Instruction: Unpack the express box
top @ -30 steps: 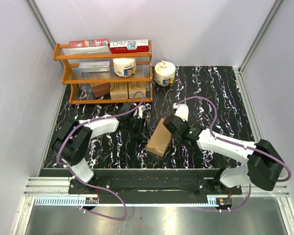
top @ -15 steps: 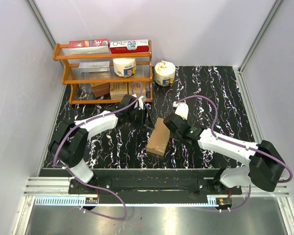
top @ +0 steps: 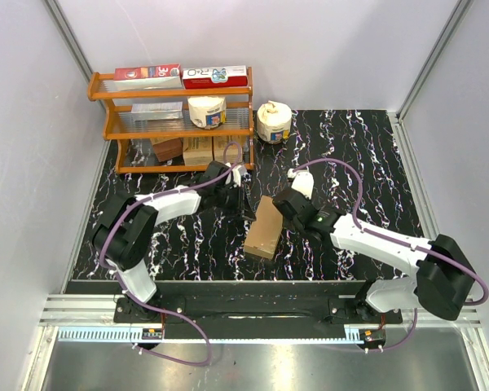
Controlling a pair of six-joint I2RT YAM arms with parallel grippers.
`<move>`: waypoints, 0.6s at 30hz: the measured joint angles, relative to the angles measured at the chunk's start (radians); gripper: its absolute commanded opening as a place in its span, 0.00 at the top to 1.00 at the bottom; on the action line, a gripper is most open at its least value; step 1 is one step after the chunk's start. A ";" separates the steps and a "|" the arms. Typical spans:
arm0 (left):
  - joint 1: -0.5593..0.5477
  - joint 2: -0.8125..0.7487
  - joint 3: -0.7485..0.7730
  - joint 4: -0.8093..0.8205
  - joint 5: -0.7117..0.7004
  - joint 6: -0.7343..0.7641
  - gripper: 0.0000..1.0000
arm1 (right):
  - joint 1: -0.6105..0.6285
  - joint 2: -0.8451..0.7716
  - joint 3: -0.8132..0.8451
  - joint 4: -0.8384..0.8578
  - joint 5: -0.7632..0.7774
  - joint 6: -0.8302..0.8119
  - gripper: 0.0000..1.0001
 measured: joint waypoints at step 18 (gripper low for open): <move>0.142 -0.001 -0.110 0.100 0.131 -0.085 0.94 | -0.005 -0.060 0.067 0.035 -0.119 -0.065 1.00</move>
